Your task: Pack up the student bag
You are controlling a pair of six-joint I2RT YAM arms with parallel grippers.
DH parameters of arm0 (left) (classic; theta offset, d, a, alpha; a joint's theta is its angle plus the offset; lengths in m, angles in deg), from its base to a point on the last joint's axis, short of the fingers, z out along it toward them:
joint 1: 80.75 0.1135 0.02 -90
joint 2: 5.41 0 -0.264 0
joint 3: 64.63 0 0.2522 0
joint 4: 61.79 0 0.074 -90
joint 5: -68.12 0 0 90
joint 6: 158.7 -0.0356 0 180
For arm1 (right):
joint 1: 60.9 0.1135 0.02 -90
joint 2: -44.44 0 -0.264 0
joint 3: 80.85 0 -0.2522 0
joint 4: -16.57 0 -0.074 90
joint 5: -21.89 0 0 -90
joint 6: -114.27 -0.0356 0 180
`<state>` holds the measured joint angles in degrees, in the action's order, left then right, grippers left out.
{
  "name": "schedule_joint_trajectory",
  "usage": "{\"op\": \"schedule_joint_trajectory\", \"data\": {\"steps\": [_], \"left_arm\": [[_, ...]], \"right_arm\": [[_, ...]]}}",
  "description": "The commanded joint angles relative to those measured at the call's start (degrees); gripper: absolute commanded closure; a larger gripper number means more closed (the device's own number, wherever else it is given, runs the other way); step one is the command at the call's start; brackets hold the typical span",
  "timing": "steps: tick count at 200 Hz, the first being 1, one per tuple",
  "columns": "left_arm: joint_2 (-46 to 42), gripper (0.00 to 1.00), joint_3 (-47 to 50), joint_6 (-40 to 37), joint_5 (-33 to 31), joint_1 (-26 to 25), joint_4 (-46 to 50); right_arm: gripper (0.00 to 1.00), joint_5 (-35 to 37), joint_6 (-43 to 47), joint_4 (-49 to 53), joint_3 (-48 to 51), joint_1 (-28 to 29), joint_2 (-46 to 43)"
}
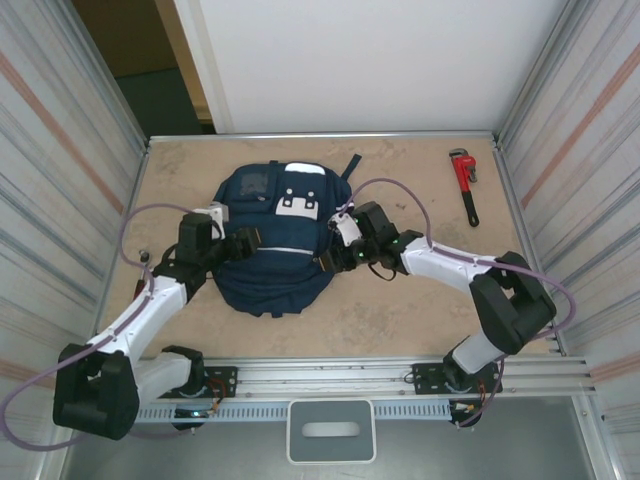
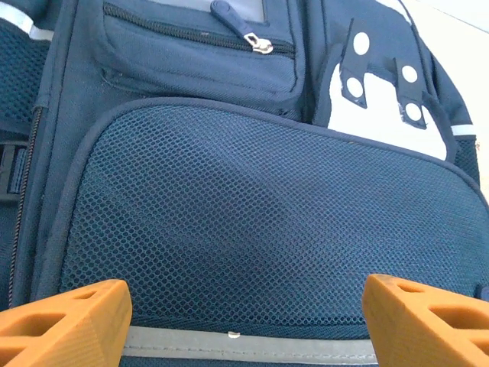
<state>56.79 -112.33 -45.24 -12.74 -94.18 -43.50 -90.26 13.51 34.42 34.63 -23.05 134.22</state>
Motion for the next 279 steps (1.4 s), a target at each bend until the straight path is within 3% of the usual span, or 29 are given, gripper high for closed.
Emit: {"op": "schedule_joint_trajectory", "data": {"steps": [1, 54, 101, 140, 236, 255, 279], "left_arm": [[0.80, 0.21, -0.17, 1.65, 0.51, 0.63, 1.03], [1.66, 0.21, -0.61, 1.24, 0.78, 0.64, 0.91], [1.60, 0.21, -0.78, 1.16, 1.46, 0.67, 0.78], [2.11, 0.21, -0.78, 1.07, 2.03, 0.69, 0.06], [2.41, 0.21, -0.78, 0.30, 3.19, 0.69, -0.13], [2.75, 0.21, -0.85, 0.41, 3.73, 0.69, -0.48], [3.14, 0.21, -0.74, 0.31, 3.49, 0.68, -0.67]], "right_arm": [[0.53, -1.91, 3.53, -2.33, -1.18, 0.60, 2.12], [0.59, -2.68, 4.26, -2.38, -2.00, 2.70, 4.40], [0.58, 12.79, 1.09, 0.73, 1.50, 2.32, -2.30], [0.57, 8.15, 3.73, -4.43, 5.88, 3.60, -6.73], [0.52, 7.65, 10.33, -4.38, 0.75, 5.06, 2.29], [0.56, 8.15, 11.03, -4.02, -0.74, 5.46, 3.29], [0.67, 8.10, 11.97, -3.62, -1.53, 5.90, 4.10]]}}
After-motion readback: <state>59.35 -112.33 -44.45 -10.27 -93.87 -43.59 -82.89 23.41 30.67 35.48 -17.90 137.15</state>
